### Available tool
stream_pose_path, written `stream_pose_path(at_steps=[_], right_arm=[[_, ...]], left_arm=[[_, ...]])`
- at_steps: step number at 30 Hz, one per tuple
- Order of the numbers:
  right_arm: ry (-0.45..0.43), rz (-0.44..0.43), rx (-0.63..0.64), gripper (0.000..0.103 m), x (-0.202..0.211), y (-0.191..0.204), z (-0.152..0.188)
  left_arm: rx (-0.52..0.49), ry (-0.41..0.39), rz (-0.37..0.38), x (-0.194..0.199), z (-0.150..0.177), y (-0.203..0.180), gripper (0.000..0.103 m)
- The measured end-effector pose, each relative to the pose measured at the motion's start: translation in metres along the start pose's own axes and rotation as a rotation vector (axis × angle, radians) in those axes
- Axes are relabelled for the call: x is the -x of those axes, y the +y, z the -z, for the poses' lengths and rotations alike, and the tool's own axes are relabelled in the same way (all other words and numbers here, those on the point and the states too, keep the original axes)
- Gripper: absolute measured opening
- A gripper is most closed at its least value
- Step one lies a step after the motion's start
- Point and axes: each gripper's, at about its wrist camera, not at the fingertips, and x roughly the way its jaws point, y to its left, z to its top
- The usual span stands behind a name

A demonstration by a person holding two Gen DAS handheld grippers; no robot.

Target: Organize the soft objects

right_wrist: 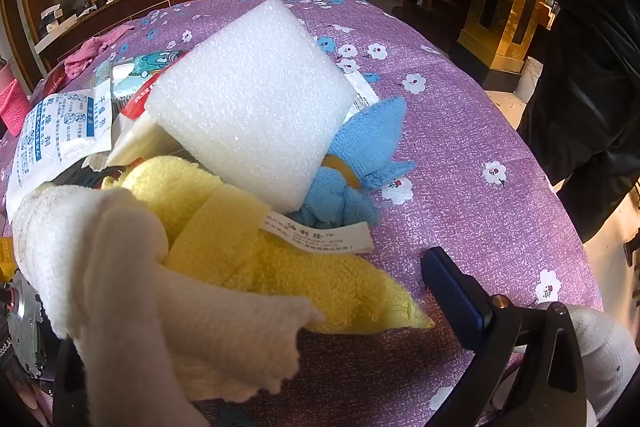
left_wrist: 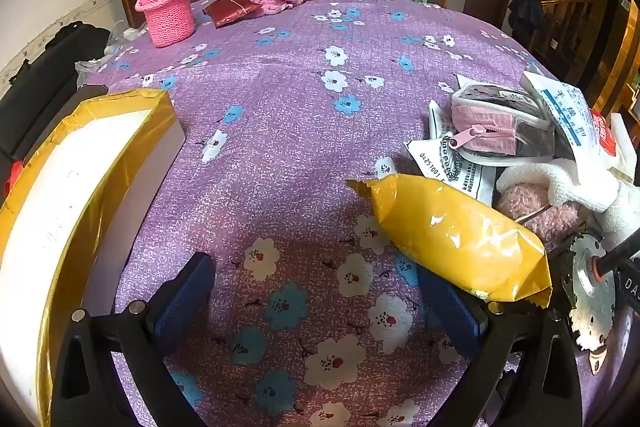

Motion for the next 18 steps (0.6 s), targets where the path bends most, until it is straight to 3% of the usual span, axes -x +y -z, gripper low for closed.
stream_pose_path(at_steps=[18], right_arm=[[0.000, 0.002, 0.002, 0.103, 0.0003, 0.0001, 0.0001]], left_arm=[[0.002, -0.002, 0.002, 0.0000, 0.0000, 0.0000, 0.103]])
